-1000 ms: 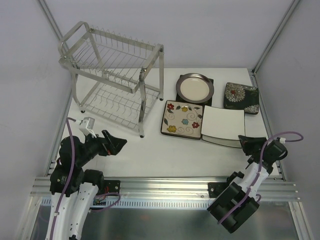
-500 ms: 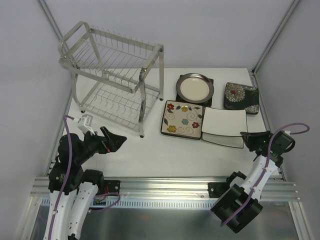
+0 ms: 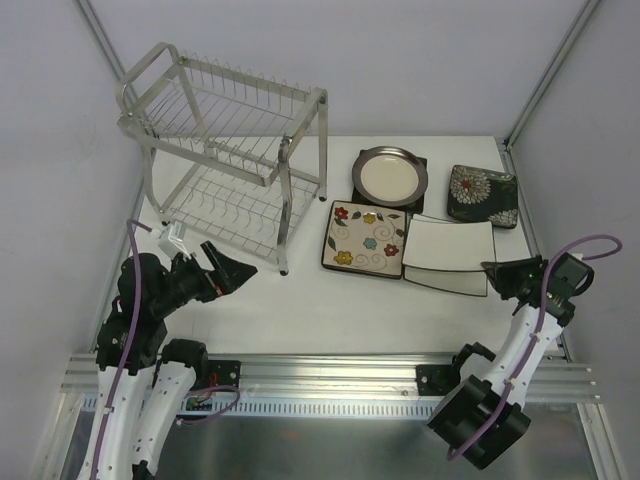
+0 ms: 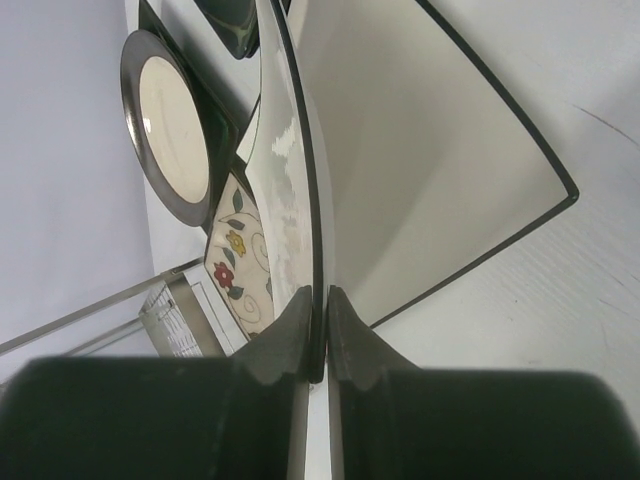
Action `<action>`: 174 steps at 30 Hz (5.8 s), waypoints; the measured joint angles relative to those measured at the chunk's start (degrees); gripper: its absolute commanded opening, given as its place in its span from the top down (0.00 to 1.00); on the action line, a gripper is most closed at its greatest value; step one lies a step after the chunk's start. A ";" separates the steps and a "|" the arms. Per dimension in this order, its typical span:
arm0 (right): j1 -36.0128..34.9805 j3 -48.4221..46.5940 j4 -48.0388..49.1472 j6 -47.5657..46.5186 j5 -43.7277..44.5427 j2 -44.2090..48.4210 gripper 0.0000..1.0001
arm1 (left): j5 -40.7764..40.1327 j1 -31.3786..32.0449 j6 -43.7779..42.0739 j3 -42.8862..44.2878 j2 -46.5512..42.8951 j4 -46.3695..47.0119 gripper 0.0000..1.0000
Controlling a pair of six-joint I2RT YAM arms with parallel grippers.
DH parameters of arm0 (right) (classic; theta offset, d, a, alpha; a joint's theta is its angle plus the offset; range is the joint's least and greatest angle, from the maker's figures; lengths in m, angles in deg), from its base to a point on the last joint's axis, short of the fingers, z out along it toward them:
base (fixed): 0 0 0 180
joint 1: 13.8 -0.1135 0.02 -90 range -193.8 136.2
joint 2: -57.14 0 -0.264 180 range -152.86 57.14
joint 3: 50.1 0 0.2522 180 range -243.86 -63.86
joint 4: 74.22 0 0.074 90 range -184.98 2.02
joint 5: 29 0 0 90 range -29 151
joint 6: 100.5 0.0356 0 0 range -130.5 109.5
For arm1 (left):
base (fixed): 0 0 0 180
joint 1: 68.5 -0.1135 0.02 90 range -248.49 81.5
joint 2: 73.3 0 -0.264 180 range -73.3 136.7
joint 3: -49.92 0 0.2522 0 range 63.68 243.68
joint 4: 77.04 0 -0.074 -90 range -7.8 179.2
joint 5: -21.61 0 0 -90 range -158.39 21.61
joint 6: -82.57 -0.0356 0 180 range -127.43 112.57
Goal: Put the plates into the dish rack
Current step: Grab a plate with the right arm, then pass the plate from the right arm to the left
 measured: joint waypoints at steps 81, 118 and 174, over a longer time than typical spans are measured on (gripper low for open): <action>-38.03 -4.20 18.93 13.88 -18.56 3.80 0.99 | -45.29 47.63 36.20 -6.14 37.11 48.65 0.16; -38.14 -1.14 25.90 18.86 -20.79 5.27 0.99 | -40.85 47.60 37.88 -12.31 34.03 66.79 0.98; -38.91 -25.20 -14.84 -24.65 8.59 12.41 0.09 | -12.11 33.09 -1.73 16.70 29.22 41.92 1.00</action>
